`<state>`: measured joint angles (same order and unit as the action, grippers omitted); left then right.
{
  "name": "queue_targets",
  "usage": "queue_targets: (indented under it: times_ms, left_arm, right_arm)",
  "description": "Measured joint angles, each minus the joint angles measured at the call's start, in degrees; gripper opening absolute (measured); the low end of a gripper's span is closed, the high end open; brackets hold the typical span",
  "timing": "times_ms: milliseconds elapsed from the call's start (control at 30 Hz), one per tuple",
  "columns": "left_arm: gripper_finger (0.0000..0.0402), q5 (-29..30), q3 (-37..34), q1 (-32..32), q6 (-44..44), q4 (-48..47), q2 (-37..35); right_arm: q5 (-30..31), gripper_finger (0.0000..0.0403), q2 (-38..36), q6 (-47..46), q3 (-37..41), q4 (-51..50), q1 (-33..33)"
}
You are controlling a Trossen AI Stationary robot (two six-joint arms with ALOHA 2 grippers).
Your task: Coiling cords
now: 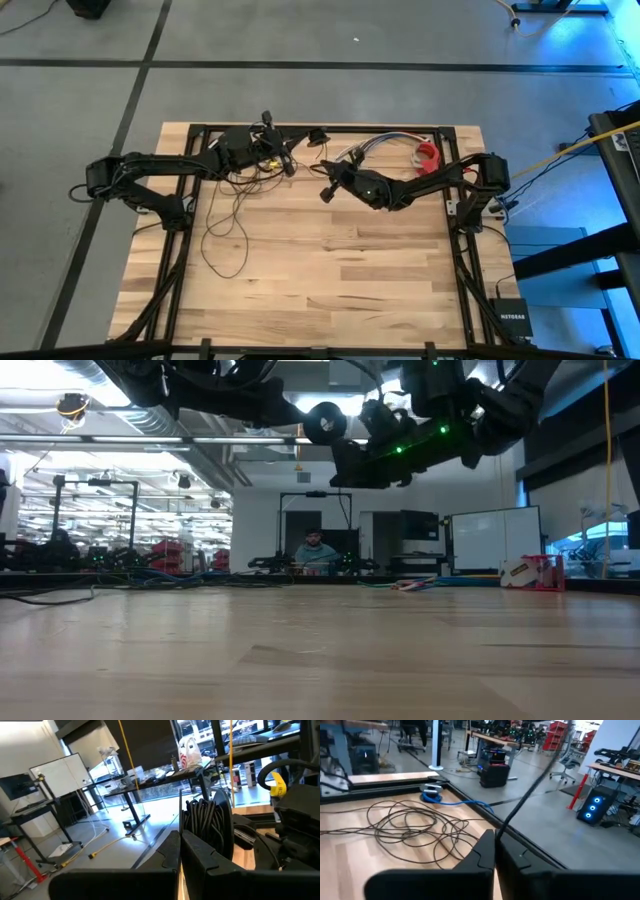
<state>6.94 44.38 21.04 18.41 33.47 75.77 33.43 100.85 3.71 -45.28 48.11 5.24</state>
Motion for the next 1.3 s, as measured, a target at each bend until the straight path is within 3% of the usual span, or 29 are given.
queue_targets:
  times_ms: [133,400,567,733,900,1100,1300]
  left_arm:
    - [0.0001,-0.79,0.00,0.00,-0.37,-0.01,0.00]
    - [0.0001,-0.74,0.00,0.02,-0.26,-0.31,0.00]
    - [0.0001,-0.77,0.00,0.02,-0.24,-0.35,0.00]
    - [0.0001,-0.76,0.00,0.02,-0.24,-0.29,0.00]
    - [0.0001,-0.76,0.00,0.02,-0.21,0.08,0.00]
    - [0.0001,-0.77,0.00,0.00,-0.02,0.06,0.00]
    - [0.0001,-0.74,0.00,0.00,-0.04,0.03,0.00]
  right_arm:
    - [1.15,0.0032,-0.03,-0.49,-1.89,-5.23,-0.13]
    - [4.56,0.0141,-2.26,-0.75,-5.48,-21.66,-0.48]
    - [4.56,0.0165,-2.35,-3.42,-4.45,-24.64,-0.26]
    - [6.58,0.0147,-2.33,-3.55,-3.21,-23.50,0.08]
    - [3.41,0.0117,-1.35,-2.26,-3.06,-17.30,0.58]
    - [4.97,0.0090,-0.23,-1.93,-2.95,-17.83,2.19]
    - [3.41,0.0013,-0.27,-0.43,-3.04,-16.61,1.18]
